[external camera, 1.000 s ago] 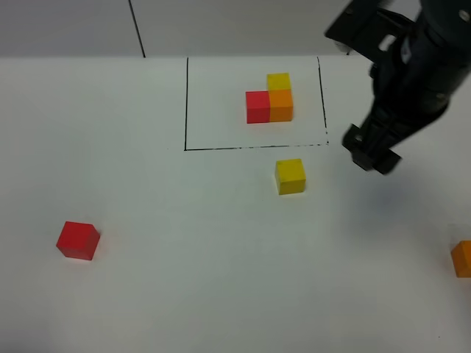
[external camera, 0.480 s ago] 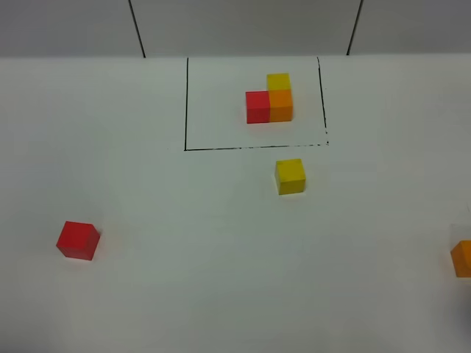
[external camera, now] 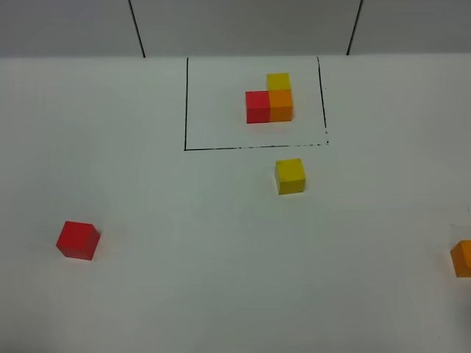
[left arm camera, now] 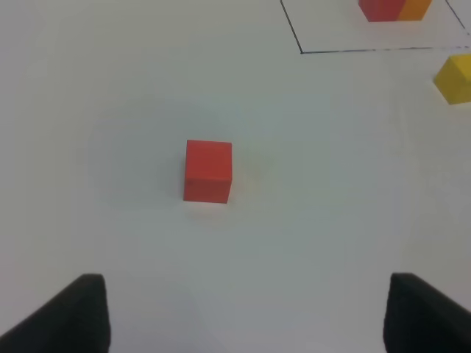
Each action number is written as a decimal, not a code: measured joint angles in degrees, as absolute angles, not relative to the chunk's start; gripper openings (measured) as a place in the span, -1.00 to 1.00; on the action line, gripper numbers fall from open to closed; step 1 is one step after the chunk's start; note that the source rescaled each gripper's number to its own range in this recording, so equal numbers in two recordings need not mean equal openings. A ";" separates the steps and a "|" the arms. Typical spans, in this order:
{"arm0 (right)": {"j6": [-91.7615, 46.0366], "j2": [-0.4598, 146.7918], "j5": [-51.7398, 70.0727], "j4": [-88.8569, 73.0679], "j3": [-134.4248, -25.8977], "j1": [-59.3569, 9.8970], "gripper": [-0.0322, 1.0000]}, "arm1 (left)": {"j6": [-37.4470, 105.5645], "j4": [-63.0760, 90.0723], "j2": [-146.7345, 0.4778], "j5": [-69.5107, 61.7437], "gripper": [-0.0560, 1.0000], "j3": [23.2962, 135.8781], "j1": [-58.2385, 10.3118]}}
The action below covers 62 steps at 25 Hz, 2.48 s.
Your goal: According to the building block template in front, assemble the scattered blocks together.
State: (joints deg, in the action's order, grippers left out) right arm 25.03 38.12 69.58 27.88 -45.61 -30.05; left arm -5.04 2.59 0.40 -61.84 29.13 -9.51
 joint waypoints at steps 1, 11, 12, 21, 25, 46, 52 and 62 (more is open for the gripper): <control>26.90 39.16 69.30 28.89 -45.61 -30.05 1.00 | -5.04 2.59 0.40 -61.84 0.35 29.13 -9.51; 31.73 52.96 61.14 27.59 -45.61 -22.82 0.98 | -5.04 2.59 0.40 -61.84 0.35 29.13 -9.51; 29.30 54.08 59.53 24.74 -45.61 -20.22 0.98 | -5.04 2.59 0.40 -61.84 0.35 29.13 -9.51; 7.34 62.93 51.00 2.30 -43.05 2.88 0.90 | -5.04 2.59 0.40 -61.84 0.35 29.13 -9.51; 5.42 64.79 46.91 1.84 -39.29 3.90 0.85 | -5.04 2.59 0.40 -61.84 0.35 29.13 -9.51; 2.03 86.10 33.05 0.00 -35.39 3.94 0.35 | -5.04 2.59 0.40 -61.84 0.35 29.13 -9.51; 1.96 90.74 30.74 0.00 -35.39 3.94 0.35 | -5.04 2.59 0.40 -61.84 0.35 29.13 -9.51; 2.15 91.84 31.11 -0.70 -35.44 3.94 -0.72 | -5.04 2.59 0.40 -61.84 0.35 29.13 -9.51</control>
